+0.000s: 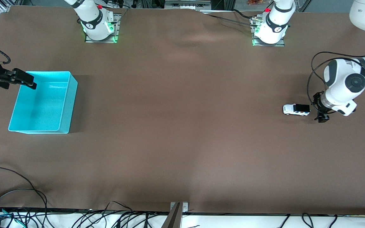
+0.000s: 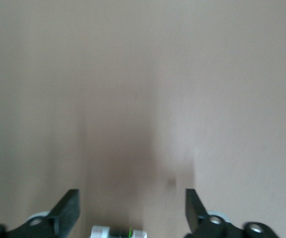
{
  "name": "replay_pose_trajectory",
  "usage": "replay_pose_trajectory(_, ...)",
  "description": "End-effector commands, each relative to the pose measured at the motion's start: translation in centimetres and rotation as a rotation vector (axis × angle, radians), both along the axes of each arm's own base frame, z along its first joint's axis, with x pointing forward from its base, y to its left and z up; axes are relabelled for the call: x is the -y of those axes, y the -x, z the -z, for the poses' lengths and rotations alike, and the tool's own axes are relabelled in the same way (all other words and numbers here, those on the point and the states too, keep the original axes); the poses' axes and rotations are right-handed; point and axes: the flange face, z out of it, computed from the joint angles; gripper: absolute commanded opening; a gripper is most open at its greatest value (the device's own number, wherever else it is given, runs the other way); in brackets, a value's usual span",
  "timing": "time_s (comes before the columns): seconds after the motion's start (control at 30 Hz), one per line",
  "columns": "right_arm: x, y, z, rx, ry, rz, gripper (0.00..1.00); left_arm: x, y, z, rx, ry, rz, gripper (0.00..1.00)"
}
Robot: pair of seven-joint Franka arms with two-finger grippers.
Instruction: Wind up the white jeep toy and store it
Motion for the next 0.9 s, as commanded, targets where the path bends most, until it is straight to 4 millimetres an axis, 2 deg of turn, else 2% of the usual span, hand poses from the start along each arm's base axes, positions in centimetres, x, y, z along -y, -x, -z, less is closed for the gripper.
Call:
replay_pose_trajectory(0.0,0.1,0.0,-0.5,0.001,-0.009,0.010,1.00,-0.1,-2.9,-4.7,-0.038,-0.028,0.044,1.00)
replay_pose_trajectory(0.1,0.1,0.0,-0.5,0.001,-0.009,0.010,1.00,0.1,-3.3,-6.9,-0.053,-0.026,0.077,1.00)
replay_pose_trajectory(0.53,0.1,0.0,-0.5,0.001,-0.009,0.010,1.00,0.5,-6.0,-18.4,-0.066,0.000,0.344,1.00)
replay_pose_trajectory(0.6,0.1,0.0,-0.5,0.001,-0.009,0.010,1.00,1.1,-6.7,-20.0,-0.074,0.006,0.399,1.00)
replay_pose_trajectory(0.77,0.1,0.0,-0.5,0.001,-0.009,0.010,1.00,1.3,-7.6,-23.7,-0.100,0.009,0.526,1.00)
replay_pose_trajectory(0.87,0.1,0.0,-0.5,0.003,-0.009,0.010,1.00,2.2,-8.2,-26.0,-0.095,0.037,0.596,1.00)
